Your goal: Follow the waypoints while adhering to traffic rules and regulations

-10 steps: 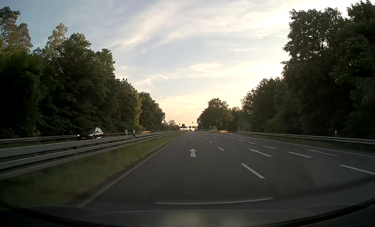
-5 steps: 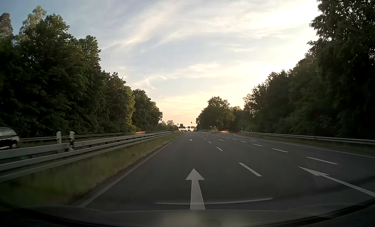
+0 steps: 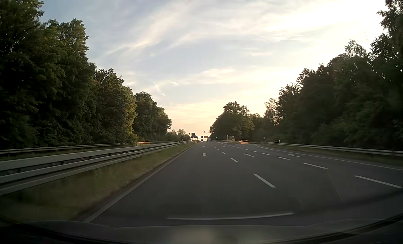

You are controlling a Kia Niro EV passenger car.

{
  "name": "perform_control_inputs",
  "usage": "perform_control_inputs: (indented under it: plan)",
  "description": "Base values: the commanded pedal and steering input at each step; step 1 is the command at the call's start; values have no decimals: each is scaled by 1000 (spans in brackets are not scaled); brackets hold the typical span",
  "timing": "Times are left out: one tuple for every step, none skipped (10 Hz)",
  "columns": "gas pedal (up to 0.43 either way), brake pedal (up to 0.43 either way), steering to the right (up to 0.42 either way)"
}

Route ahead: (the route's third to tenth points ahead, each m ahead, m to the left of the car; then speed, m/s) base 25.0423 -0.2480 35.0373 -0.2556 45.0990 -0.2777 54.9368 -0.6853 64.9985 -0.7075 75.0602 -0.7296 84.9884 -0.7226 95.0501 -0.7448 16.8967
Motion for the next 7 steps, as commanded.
perform_control_inputs:
  plan:
    - [20, 0, 0]
    - [20, 0, 0]
    - [28, 0, 0]
    - [28, 0, 1]
    - [28, 0, 0]
    - [39, 0, 0]
    - [59, 0, 0]
